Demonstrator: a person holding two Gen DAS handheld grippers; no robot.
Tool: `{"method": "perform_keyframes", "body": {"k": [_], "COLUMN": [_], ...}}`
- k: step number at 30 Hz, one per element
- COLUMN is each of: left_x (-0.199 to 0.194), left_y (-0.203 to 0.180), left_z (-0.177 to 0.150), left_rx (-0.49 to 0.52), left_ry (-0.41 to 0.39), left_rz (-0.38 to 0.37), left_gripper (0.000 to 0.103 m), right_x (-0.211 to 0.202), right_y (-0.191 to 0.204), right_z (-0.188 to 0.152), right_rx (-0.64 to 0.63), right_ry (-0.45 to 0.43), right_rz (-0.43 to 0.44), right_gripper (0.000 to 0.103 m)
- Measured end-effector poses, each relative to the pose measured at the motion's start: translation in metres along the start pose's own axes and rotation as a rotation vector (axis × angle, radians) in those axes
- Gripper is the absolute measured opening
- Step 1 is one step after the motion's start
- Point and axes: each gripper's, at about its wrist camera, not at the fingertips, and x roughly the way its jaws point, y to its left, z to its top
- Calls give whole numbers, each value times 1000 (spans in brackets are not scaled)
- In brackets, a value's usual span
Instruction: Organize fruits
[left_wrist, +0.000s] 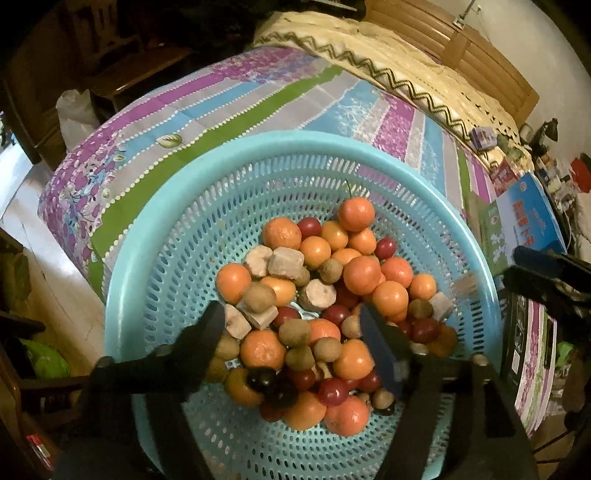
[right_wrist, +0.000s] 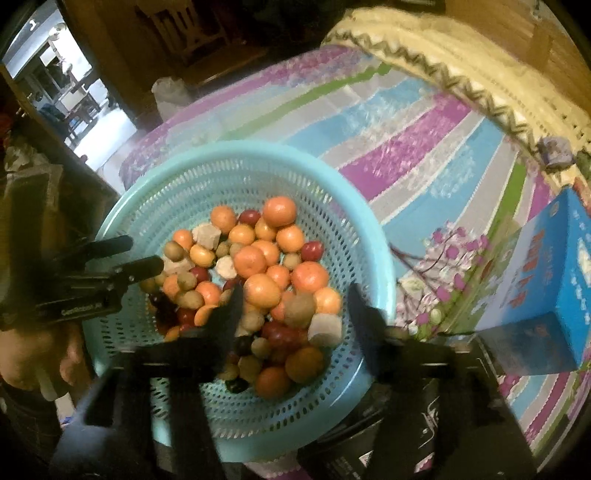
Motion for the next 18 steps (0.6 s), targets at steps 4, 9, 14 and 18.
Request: {"method": "perform_keyframes", "body": {"k": [4, 9, 14, 18], "left_x": [-12, -29, -50, -65], "left_y": [-6, -31, -73, -113], "left_z": [1, 0, -6, -13], "left_rx": [-1, 39, 102, 153], "left_ry": [-68, -150, -274, -361], "left_rz": [34, 38, 46, 52], "left_gripper": [79, 81, 87, 93], "right_x": [-19, -55, -98, -125], "right_y": [2, -2, -19, -39], "right_z": [-4, -20, -47, -69], "right_rx": [-17, -20, 12, 58], "right_ry": [-78, -207, -341, -403], "right_rz": [-46, -166, -284, -351], "right_gripper": [70, 72, 77, 82]}}
